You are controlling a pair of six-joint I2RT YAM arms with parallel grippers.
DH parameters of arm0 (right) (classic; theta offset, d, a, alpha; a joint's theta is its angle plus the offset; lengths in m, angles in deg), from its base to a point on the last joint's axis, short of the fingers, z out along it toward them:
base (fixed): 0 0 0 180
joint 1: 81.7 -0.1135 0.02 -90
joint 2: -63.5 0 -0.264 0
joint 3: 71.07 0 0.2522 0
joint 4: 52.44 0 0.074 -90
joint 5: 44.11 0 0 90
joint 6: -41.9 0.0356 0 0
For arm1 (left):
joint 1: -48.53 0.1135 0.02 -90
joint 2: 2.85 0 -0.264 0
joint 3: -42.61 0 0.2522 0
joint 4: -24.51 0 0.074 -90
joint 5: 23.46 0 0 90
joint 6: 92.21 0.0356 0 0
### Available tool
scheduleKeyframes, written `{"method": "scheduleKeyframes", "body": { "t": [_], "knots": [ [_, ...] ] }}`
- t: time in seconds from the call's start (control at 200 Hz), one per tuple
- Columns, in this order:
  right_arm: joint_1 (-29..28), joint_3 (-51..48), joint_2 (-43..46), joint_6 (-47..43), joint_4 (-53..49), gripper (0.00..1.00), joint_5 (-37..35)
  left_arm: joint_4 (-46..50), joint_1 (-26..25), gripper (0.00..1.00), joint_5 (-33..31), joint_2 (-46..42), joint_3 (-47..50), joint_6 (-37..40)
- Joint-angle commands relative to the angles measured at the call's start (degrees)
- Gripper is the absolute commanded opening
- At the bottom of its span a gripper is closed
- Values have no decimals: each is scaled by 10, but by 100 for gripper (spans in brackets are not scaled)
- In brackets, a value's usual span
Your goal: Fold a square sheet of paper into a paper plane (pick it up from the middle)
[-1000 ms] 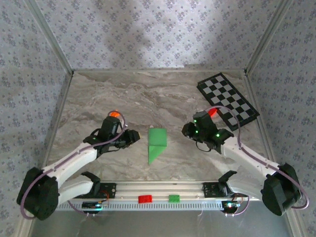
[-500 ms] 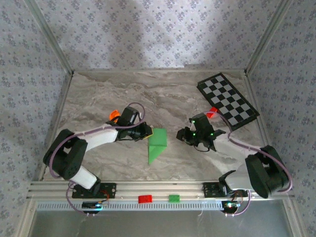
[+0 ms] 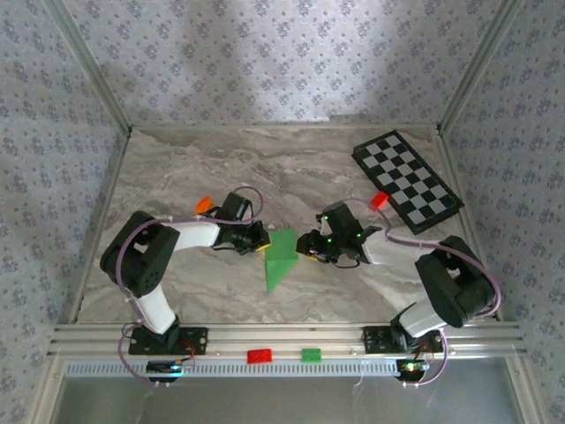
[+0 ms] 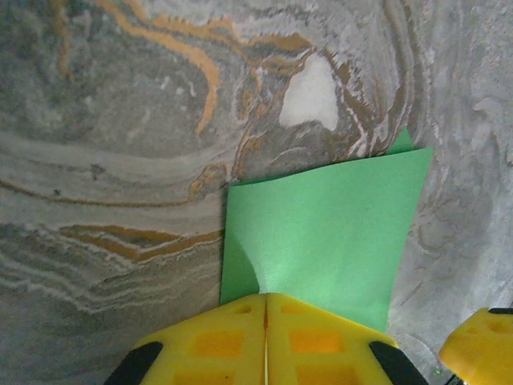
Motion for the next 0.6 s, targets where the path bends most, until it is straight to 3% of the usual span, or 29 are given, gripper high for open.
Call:
{"method": "scheduleKeyframes", "body": {
  "t": [0.0,0.33,0.595],
  "knots": [
    [-14,23,-18,8,-16,40,0,-50,7,9,21,7,29,4],
    [-24,10,-32,55,-1,42,-25,-92,8,9,33,8,90,5],
    [-6,-12,-15,63,21,45,-1,-90,8,9,28,3,92,2]
  ]
}}
